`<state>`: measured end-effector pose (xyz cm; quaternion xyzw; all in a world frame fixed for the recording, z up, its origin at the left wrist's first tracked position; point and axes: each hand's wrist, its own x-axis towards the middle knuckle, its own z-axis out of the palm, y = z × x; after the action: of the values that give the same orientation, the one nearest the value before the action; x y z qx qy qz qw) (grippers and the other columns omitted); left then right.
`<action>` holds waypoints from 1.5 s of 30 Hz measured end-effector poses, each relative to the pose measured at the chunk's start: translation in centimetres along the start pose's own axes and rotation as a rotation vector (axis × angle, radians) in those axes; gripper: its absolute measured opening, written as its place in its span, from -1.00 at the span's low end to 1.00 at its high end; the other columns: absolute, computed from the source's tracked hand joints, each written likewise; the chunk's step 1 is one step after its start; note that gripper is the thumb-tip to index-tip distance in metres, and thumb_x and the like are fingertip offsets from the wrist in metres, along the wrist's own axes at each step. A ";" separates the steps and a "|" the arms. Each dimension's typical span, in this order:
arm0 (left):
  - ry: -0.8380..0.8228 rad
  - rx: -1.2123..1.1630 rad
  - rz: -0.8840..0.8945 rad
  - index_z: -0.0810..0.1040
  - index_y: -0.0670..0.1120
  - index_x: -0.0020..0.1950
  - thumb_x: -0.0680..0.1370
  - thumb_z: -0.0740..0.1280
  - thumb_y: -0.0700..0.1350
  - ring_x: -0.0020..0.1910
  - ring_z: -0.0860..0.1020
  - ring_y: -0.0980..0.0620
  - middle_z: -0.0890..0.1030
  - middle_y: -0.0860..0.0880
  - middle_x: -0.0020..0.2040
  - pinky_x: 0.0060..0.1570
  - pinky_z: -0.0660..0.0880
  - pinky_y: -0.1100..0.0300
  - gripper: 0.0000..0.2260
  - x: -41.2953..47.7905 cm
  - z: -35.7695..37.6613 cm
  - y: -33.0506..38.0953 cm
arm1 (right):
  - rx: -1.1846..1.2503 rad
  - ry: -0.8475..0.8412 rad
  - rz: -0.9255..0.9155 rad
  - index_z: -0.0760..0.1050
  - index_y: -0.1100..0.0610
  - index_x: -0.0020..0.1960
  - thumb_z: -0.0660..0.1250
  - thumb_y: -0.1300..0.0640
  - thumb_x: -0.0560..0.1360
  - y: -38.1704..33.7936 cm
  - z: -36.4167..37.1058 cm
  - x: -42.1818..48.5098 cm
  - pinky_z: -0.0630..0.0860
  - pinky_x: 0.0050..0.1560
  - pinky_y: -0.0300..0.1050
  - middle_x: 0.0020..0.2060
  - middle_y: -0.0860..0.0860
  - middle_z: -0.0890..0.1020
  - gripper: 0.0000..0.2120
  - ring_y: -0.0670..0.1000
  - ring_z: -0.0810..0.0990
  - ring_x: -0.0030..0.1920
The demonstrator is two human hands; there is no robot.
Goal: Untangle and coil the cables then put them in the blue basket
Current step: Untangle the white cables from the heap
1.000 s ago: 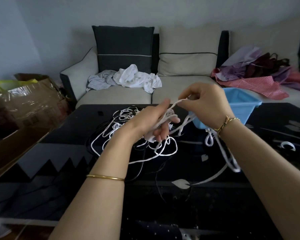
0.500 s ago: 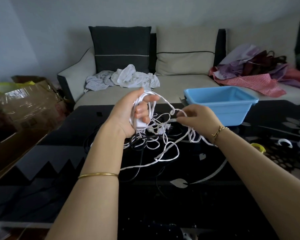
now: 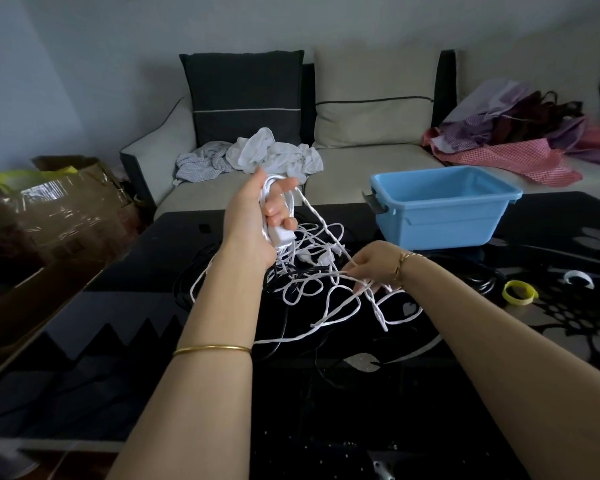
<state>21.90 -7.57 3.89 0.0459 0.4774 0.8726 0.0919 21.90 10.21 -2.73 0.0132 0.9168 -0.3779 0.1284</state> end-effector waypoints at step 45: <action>-0.045 0.266 -0.043 0.58 -0.19 -0.24 0.65 0.09 0.02 -0.66 0.15 0.16 0.18 0.08 -0.64 -0.58 0.28 0.36 -0.56 -0.1 0.9 -0.1 | 0.551 0.598 -0.352 0.42 0.17 -0.08 0.34 0.20 0.50 -4.0 1.0 -2.2 0.57 -0.23 0.04 -0.39 0.03 0.58 -0.91 -0.02 0.56 -0.44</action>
<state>22.12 -6.80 4.30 0.0668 0.5877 0.7982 0.1143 23.72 6.82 -0.15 -0.0004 0.7670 -0.6038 -0.2172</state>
